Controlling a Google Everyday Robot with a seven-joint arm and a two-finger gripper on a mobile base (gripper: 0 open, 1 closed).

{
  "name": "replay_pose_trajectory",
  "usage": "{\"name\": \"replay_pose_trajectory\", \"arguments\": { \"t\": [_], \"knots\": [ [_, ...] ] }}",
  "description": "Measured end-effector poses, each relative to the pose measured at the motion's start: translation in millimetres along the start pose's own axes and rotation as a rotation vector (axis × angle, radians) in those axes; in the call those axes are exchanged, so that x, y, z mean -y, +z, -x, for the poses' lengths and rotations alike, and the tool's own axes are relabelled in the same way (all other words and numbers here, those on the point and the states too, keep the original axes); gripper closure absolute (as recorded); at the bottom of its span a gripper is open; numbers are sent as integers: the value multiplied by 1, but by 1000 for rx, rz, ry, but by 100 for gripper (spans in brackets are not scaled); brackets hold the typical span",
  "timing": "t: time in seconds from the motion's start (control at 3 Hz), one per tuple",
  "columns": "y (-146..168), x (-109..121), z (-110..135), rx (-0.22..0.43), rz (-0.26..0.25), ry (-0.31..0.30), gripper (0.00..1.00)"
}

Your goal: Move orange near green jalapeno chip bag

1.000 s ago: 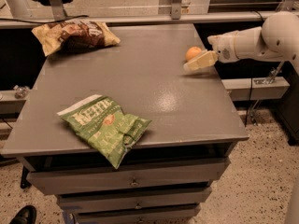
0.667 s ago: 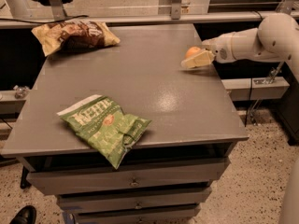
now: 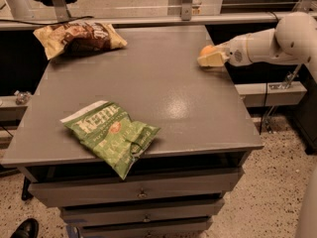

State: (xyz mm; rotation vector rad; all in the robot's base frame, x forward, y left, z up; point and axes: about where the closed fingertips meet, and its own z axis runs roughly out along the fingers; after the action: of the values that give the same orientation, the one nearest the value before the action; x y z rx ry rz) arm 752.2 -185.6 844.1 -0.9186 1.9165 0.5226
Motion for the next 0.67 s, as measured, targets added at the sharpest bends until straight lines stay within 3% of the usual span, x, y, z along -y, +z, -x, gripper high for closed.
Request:
{"name": "replay_pose_trajectory", "arguments": {
  "t": [0.33, 0.67],
  "knots": [
    [-8, -11, 12, 27, 25, 15, 88],
    [-18, -32, 32, 61, 78, 20, 100]
  ]
}}
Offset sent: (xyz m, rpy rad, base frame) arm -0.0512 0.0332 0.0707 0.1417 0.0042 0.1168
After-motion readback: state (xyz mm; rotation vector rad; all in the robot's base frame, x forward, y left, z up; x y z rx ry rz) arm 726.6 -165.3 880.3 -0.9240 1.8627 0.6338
